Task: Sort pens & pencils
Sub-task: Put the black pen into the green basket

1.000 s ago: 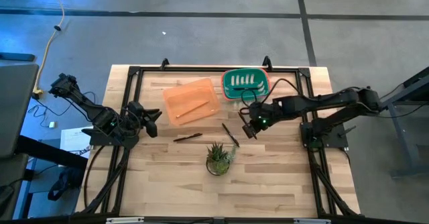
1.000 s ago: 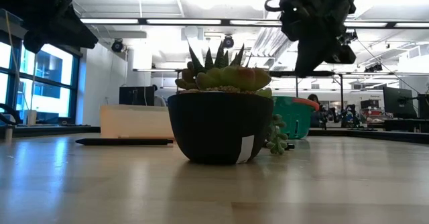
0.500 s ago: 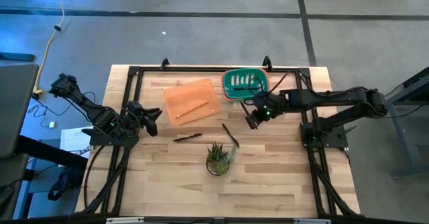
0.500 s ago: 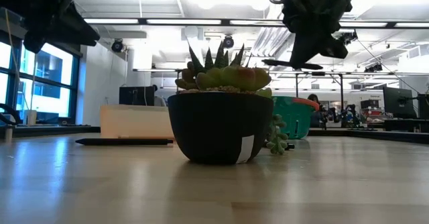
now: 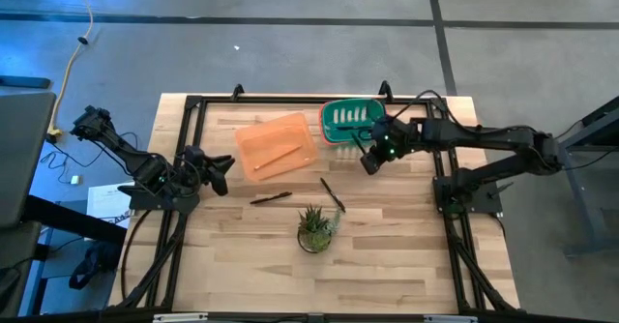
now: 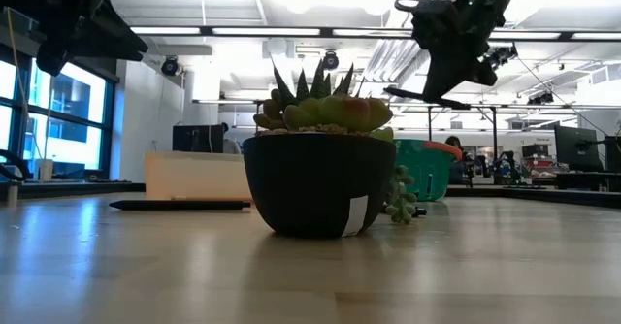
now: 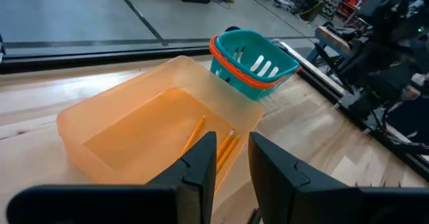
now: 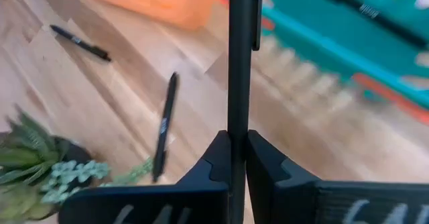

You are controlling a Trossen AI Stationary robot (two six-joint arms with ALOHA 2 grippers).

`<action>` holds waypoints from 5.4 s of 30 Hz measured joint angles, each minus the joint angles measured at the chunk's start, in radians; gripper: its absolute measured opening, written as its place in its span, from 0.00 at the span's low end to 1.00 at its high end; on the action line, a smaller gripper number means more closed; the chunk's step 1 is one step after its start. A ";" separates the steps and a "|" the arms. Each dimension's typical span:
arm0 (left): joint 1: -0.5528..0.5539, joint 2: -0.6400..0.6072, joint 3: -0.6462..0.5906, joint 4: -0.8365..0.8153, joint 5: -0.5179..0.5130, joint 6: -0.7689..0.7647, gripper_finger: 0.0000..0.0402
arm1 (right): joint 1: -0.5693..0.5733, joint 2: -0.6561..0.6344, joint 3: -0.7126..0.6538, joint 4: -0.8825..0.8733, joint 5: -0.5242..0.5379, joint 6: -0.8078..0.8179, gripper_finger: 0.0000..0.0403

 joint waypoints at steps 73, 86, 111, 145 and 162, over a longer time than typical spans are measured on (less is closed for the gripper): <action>0.000 0.000 0.000 0.000 -0.042 -0.125 0.19 | -0.450 0.537 0.380 -0.178 -0.026 -0.936 0.00; 0.000 0.000 0.000 0.009 -0.057 -0.125 0.19 | -0.449 0.578 0.381 -0.156 -0.046 -0.958 0.00; 0.000 0.000 0.000 0.017 -0.054 -0.125 0.19 | -0.449 0.579 0.381 -0.141 -0.051 -0.931 0.18; 0.000 0.000 0.000 0.000 -0.054 -0.125 0.19 | -0.312 0.579 0.764 -0.546 -0.103 -0.854 0.19; 0.000 0.000 0.000 -0.007 -0.007 -0.125 0.19 | -0.094 0.579 0.769 -0.601 -0.133 -0.726 0.19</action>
